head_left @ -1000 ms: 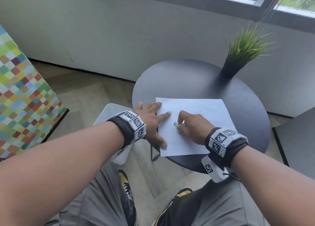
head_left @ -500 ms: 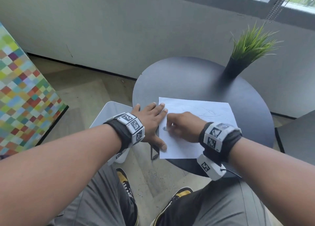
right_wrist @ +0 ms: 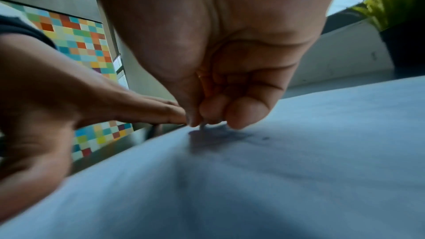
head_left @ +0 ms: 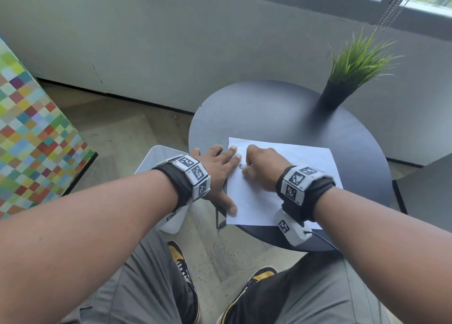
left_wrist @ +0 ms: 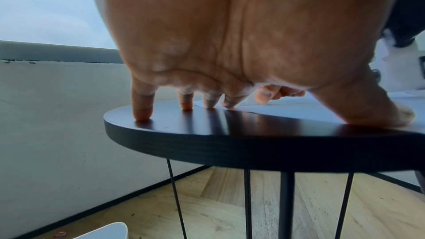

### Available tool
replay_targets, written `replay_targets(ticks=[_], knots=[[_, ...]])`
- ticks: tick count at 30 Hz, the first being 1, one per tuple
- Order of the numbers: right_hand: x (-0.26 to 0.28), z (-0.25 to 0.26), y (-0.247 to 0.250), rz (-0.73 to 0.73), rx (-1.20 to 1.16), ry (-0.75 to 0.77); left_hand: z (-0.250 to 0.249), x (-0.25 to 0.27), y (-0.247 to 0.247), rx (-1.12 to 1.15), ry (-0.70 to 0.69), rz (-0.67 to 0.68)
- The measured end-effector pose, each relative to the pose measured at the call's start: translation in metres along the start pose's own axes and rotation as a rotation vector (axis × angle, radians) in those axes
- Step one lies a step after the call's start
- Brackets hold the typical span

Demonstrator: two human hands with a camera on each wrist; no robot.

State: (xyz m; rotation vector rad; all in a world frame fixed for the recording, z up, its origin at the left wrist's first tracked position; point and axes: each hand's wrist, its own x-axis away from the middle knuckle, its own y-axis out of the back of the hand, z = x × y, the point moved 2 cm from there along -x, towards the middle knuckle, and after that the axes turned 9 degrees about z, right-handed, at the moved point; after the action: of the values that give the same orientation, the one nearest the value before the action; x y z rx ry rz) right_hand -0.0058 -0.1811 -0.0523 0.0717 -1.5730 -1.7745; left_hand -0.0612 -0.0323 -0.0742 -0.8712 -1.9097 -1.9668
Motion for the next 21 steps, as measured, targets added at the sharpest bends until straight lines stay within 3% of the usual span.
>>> replay_targets(ticks=[3, 7, 10, 13, 15, 18, 21], knots=[[0.003, 0.014, -0.008, 0.088, 0.014, 0.102, 0.001, 0.0, 0.0, -0.004, 0.0, 0.001], [-0.007, -0.007, 0.008, -0.048, -0.043, -0.067, 0.0, -0.001, -0.001, 0.0, -0.001, -0.016], [0.009, 0.002, 0.001, 0.013, 0.045, 0.098, -0.001, 0.0, 0.0, -0.006, 0.002, -0.019], [0.031, 0.011, -0.009, 0.194, 0.14, 0.283, 0.0, 0.0, 0.0, 0.001, 0.006, 0.005], [0.027, 0.003, -0.005, 0.154, 0.127, 0.207, -0.001, 0.0, 0.0, -0.001, 0.009, 0.01], [0.019, -0.01, -0.003, -0.037, 0.079, 0.051, -0.004, -0.001, 0.002, -0.008, 0.02, 0.02], [0.033, 0.008, -0.014, 0.067, 0.13, 0.202, -0.005, -0.001, 0.006, -0.004, 0.036, 0.05]])
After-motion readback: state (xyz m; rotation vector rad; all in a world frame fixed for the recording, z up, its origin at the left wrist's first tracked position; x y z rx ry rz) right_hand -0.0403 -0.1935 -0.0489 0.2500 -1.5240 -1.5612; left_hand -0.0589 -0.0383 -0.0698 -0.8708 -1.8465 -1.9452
